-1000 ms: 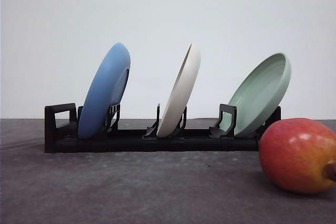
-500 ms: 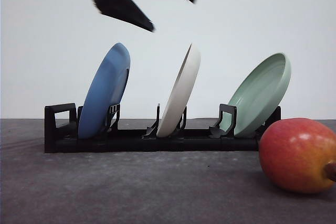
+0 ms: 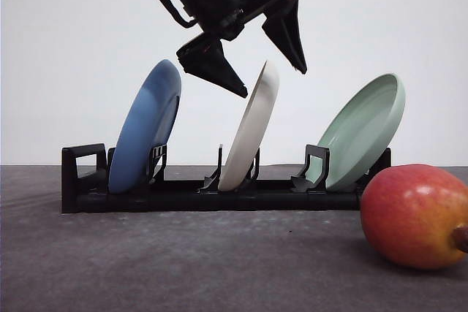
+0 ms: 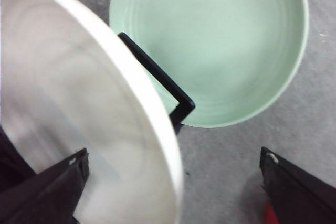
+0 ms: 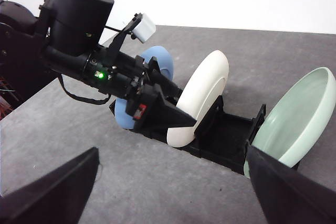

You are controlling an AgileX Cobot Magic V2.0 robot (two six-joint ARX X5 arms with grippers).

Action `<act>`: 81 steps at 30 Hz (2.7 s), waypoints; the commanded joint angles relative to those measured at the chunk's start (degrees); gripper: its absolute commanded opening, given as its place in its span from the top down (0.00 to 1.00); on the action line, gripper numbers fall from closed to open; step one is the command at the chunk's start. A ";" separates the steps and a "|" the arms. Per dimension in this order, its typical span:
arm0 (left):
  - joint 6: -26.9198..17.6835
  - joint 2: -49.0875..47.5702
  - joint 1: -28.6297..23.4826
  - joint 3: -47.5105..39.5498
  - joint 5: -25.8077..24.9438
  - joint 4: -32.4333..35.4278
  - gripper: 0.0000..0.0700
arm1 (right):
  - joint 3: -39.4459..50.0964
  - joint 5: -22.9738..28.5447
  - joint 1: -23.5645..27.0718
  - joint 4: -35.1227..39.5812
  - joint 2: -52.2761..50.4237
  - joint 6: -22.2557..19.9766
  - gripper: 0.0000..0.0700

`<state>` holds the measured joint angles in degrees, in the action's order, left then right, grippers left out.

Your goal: Place pomegranate in white plate

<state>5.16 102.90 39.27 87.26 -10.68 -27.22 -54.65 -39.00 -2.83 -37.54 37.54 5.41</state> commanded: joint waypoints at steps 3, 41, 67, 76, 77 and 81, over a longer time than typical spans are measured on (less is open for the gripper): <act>-1.48 2.84 0.55 1.44 0.64 1.11 0.11 | -1.11 -0.04 -0.09 0.17 0.22 0.61 0.19; 2.56 -11.78 6.99 1.46 0.62 -2.26 1.00 | -1.11 0.00 -0.09 -0.31 0.22 0.61 0.19; 5.94 -25.30 35.80 -12.65 31.66 -27.50 1.00 | -1.11 -0.04 -0.11 -0.72 0.22 2.80 0.19; 6.53 -23.18 37.64 -29.44 33.75 -9.47 1.00 | -1.11 -0.04 -0.11 -0.72 0.20 2.78 0.19; 6.54 -22.18 37.68 -30.36 34.51 -8.38 1.00 | -1.11 -0.04 -0.11 -0.72 0.22 2.78 0.19; 6.55 -16.76 37.76 -31.30 35.15 -7.05 1.00 | -1.11 -0.02 -0.11 -0.72 0.22 2.76 0.19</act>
<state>11.46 84.60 76.05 55.55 23.90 -35.13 -54.65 -39.00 -2.83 -38.57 37.54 7.79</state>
